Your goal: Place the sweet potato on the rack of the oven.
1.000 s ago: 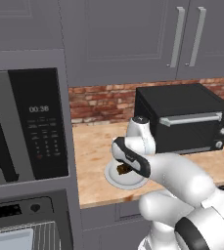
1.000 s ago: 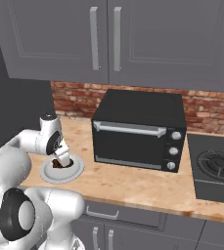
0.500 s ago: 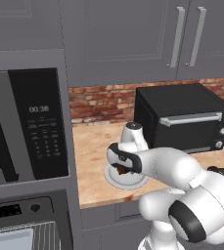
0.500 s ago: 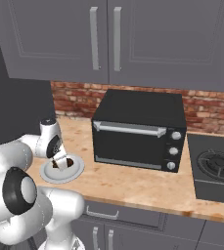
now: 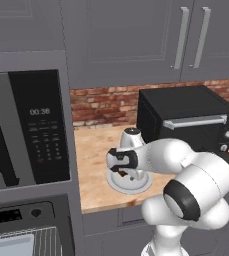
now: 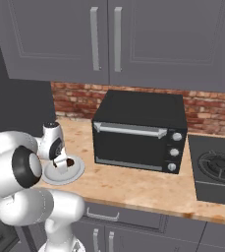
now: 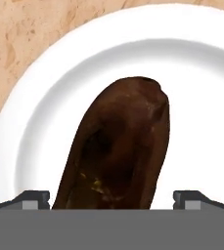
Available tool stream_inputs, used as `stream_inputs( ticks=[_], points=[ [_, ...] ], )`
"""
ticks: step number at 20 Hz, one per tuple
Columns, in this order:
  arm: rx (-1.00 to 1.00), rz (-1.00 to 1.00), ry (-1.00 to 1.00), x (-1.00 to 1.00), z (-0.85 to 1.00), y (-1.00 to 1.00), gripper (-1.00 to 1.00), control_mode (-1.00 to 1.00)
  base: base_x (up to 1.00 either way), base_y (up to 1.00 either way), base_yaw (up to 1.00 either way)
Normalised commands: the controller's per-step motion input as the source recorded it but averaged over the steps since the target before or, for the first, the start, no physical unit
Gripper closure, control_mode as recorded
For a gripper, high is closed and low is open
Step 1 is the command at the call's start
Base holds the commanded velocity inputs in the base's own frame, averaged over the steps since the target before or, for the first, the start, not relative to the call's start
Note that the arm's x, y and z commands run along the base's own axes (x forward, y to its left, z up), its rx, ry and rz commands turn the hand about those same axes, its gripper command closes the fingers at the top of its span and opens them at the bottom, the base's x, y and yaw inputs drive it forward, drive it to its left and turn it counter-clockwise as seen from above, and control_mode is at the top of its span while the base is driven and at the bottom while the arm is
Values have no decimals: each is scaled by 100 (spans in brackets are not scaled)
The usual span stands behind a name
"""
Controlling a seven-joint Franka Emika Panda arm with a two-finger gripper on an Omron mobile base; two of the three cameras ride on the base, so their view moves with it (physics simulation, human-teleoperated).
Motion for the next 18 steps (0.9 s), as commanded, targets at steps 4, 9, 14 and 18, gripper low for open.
stream_inputs(
  ticks=[4,9,14,18],
  points=[
    [3,0,0,0,-18,0,-100,-100,0,0,0],
    [1,0,0,0,-9,0,100,-100,0,0,0],
    [0,0,0,0,0,0,100,-100,0,0,0],
    [0,0,-1,-30,15,0,100,-100,0,0,0]
  ],
)
